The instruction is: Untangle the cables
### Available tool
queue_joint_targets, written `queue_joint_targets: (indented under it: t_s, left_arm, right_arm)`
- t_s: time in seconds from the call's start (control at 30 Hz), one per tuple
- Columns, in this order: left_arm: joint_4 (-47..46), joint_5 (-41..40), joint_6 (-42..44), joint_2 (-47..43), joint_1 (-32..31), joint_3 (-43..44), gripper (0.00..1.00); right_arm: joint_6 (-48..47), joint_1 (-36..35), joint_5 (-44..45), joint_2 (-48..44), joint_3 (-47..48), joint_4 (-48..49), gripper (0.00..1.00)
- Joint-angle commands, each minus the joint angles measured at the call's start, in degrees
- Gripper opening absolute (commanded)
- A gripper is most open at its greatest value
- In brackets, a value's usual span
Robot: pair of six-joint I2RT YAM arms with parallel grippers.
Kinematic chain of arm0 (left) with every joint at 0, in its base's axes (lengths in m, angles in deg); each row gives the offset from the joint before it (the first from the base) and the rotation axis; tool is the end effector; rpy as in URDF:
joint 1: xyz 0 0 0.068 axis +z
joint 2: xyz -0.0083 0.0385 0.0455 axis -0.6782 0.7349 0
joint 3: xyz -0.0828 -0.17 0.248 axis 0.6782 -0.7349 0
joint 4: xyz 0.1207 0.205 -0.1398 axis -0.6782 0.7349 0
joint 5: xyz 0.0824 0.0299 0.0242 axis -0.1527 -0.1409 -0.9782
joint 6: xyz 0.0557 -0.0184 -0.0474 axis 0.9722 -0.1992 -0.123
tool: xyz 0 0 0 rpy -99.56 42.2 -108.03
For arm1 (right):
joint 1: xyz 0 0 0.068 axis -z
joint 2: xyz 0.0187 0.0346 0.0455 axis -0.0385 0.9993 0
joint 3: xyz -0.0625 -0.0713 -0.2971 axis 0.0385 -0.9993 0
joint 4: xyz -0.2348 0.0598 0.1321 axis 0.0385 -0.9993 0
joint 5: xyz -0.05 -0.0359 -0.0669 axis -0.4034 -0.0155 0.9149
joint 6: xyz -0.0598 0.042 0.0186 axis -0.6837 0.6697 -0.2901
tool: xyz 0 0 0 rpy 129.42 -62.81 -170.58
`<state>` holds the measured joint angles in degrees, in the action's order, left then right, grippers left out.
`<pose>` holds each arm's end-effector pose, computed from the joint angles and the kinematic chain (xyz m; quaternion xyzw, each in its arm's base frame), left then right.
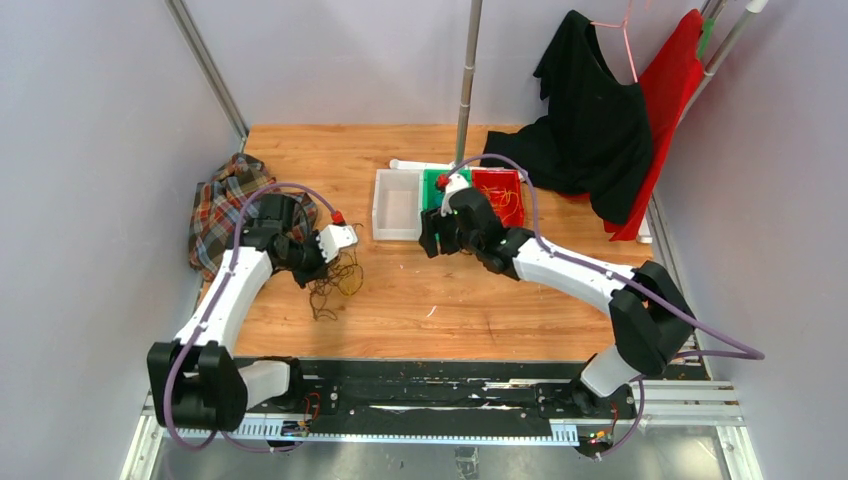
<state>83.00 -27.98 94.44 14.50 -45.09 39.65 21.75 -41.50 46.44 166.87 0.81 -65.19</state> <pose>0.2211 -0.0368 0.2446 0.5075 0.8157 -0.1168 0.2519 0.2877 0.2712 0.2820 -0.1857 0.8341 0.2477 0.4566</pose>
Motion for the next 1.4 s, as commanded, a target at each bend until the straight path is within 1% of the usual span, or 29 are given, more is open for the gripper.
queue_joint_targets:
  t_s: [0.0, 0.1, 0.33, 0.5, 0.7, 0.8, 1.0, 1.03, 1.17, 1.3, 1.37]
  left_arm:
    - [3.66, 9.30, -3.47, -5.24, -0.16, 3.94, 0.01]
    - [3.96, 11.21, -4.87, -8.00, -0.43, 4.91, 0.01]
    - [5.64, 11.88, -5.53, -9.45, -1.73, 5.50, 0.01]
    - [6.62, 8.84, -3.62, -9.95, -2.00, 5.90, 0.00]
    - [7.00, 0.85, -0.50, -11.79, -2.00, 6.21, 0.00]
    - [7.01, -1.88, 0.49, -12.61, -2.00, 5.70, 0.01]
    - [7.00, -1.97, 0.77, -13.31, -2.00, 4.95, 0.00]
    - [7.07, -1.82, 0.79, -13.31, -2.00, 5.06, 0.01]
    - [7.05, -1.83, 0.74, -13.31, -2.00, 5.18, 0.00]
    - [7.02, -1.93, 0.74, -13.48, -2.00, 5.09, 0.00]
    - [7.13, -1.81, 0.86, -13.69, -2.00, 4.96, 0.00]
  right_arm:
    - [1.07, -4.14, -4.72, -1.86, -2.97, 8.18, 0.64]
    - [2.62, -5.80, -7.66, -1.06, -4.73, 12.12, 0.64]
    - [2.19, -10.56, -11.77, 2.61, -4.98, 18.70, 0.64]
    - [2.73, -11.58, -11.12, 7.70, -2.50, 19.81, 0.63]
    - [4.43, -12.51, -10.78, 14.90, 0.84, 21.54, 0.62]
    - [4.24, -13.38, -11.13, 17.98, 2.95, 22.00, 0.62]
    - [1.24, -14.05, -11.31, 23.93, 8.63, 19.95, 0.64]
    - [0.72, -14.05, -11.40, 26.26, 9.34, 19.74, 0.64]
    - [-0.54, -14.16, -13.91, 30.00, 11.84, 20.36, 0.65]
    - [-1.58, -14.15, -12.08, 32.79, 13.68, 19.60, 0.64]
    - [-1.85, -14.18, -10.60, 33.81, 14.12, 19.49, 0.62]
